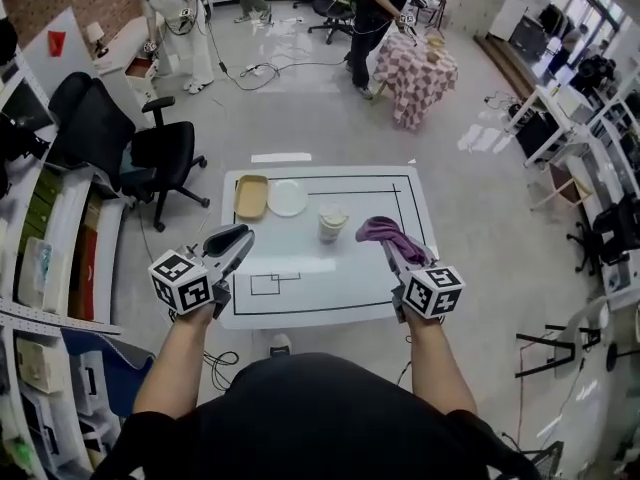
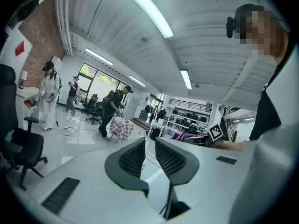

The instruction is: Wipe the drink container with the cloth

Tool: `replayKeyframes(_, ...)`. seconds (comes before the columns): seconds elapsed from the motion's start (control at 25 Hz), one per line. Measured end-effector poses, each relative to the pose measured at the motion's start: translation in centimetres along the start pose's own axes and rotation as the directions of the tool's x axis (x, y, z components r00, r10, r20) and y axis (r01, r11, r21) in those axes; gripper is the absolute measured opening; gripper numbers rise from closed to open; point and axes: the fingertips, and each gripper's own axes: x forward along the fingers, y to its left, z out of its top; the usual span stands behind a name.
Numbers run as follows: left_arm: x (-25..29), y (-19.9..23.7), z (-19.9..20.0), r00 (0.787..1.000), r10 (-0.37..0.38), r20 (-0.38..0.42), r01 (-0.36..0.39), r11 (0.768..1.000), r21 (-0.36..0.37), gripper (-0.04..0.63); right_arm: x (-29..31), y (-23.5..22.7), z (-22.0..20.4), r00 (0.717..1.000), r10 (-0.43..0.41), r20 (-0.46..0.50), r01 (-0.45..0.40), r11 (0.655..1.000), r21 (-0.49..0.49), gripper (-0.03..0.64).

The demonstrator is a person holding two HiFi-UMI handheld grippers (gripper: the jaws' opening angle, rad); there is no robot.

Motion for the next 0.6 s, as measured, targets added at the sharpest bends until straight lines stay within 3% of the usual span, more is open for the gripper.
replayKeyframes(0.4,0.4,6.5,0.7,0.995,-0.092,-0.026,0.091,0.996,-0.014,0.083,4.5,2.3,1.6,0.996,-0.084,0.020,0.084,0.996,0.014,0.077)
replayKeyframes(0.6,2.0,7.8,0.3,0.991,-0.124,-0.047,0.123,0.992,-0.034,0.083,6.1,2.4,0.0,0.995,-0.094,-0.030,0.095,0.995,0.031,0.078)
